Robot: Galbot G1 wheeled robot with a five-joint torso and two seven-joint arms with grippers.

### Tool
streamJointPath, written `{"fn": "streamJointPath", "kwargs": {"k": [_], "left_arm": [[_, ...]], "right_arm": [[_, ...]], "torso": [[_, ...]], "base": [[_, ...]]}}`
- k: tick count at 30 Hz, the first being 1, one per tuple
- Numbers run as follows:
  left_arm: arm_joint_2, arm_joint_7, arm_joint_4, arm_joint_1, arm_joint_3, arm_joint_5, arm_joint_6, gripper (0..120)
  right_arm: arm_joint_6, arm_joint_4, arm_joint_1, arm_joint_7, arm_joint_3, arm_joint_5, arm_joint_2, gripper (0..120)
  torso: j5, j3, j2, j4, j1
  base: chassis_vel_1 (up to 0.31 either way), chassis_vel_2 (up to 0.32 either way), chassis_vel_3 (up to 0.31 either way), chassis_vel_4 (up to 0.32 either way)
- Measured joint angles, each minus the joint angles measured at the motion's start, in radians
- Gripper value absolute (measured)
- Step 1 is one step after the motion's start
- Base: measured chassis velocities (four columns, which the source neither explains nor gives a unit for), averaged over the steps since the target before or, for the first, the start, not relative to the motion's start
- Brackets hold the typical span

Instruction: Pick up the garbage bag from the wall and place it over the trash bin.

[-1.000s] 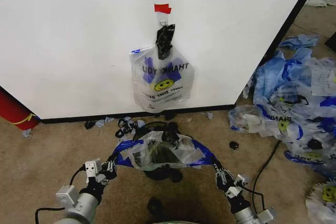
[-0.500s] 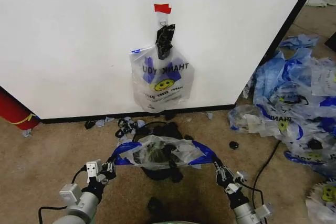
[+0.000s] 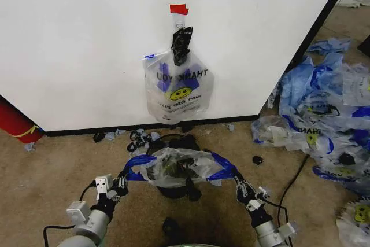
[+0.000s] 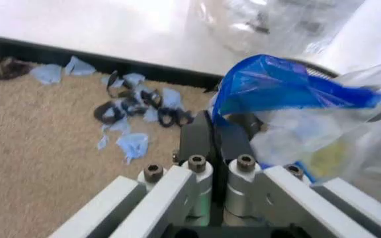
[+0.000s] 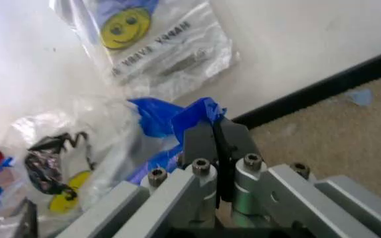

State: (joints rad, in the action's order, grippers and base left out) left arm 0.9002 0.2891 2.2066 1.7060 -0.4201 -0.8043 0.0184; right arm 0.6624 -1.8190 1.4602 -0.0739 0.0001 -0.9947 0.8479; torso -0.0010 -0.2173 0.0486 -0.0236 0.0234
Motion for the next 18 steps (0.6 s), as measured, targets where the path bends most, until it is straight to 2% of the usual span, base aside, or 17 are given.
{"fn": "streamJointPath", "kwargs": {"k": [18], "left_arm": [[0.002,0.001,0.010,-0.009,-0.008,-0.003,-0.007,0]], "right_arm": [[-0.015,-0.021,-0.021,0.028,0.008,0.013,0.001,0]], "torso": [[0.0000,0.000,0.000,0.0000,0.000]], "base": [[0.000,0.000,0.000,0.000]]}}
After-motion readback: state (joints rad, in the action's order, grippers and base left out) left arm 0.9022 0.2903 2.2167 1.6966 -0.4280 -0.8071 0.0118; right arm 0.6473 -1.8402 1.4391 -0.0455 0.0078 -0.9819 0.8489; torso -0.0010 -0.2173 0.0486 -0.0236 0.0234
